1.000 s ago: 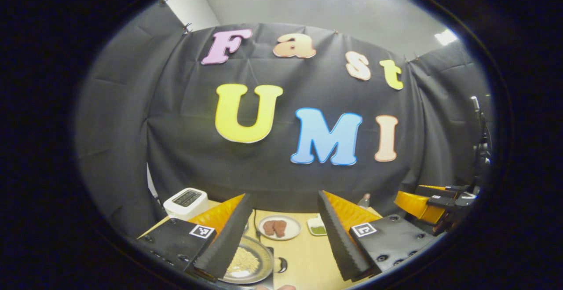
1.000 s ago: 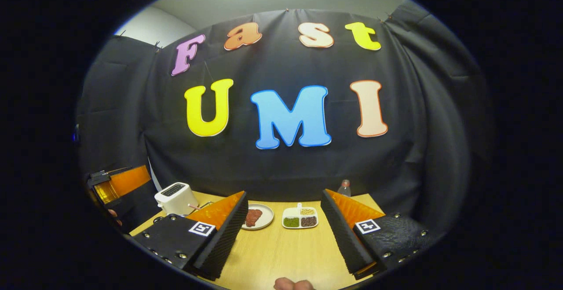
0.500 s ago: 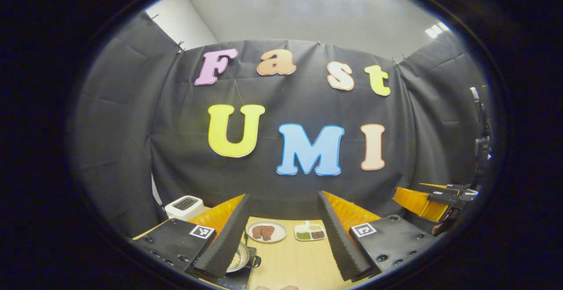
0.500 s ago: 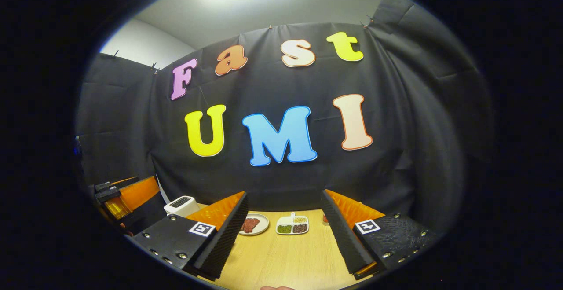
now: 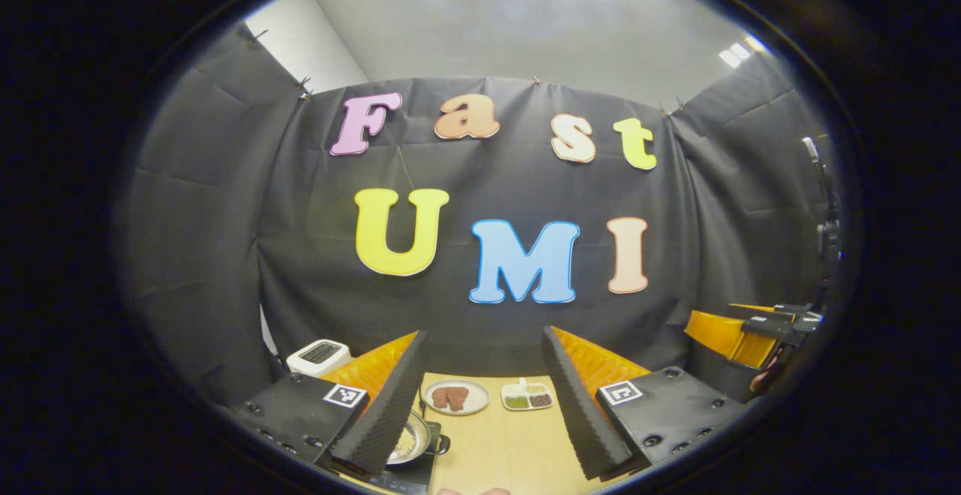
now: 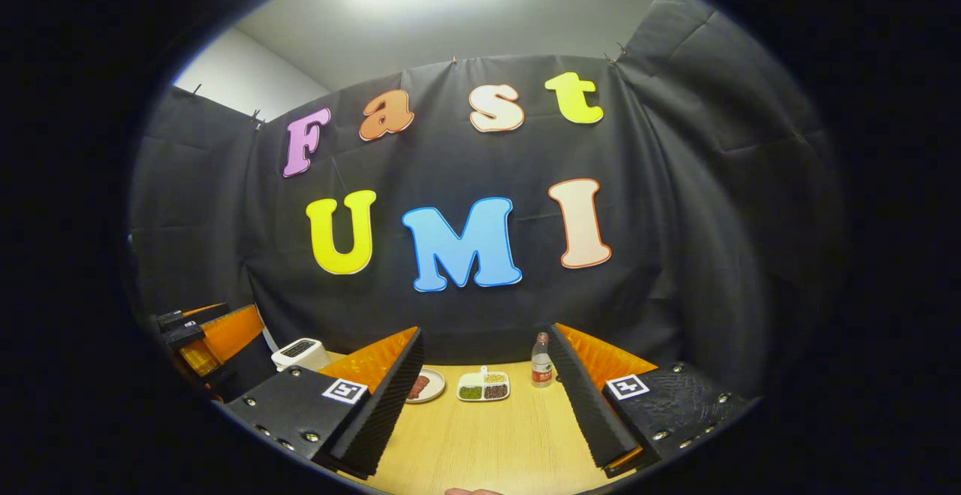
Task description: First push the handle of the pot to place it horizontally, then grasp the pot with both hands and set it on the induction cooktop.
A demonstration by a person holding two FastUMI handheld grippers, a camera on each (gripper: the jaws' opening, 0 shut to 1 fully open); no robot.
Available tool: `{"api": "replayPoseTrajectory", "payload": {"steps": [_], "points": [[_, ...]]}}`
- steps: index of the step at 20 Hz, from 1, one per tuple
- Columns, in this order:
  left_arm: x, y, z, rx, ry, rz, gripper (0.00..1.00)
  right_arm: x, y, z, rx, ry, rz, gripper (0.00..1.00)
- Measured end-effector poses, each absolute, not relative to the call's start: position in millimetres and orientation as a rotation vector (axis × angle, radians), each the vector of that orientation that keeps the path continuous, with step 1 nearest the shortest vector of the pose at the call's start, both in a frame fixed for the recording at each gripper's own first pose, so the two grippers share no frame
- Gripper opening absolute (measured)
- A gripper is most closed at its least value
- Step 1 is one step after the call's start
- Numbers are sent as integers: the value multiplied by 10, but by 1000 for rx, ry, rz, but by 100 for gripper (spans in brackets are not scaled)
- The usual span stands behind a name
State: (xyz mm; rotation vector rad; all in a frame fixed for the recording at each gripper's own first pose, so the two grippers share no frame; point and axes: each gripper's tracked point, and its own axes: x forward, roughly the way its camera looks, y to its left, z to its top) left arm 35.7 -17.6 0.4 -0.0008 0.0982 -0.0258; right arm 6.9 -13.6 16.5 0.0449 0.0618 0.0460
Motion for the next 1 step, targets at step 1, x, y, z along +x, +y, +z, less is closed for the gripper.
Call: {"api": "replayPoseTrajectory", "payload": {"steps": [1], "points": [[343,-162,15,-9,100,-35,99,33,-108,168,45,65,42,100]]}}
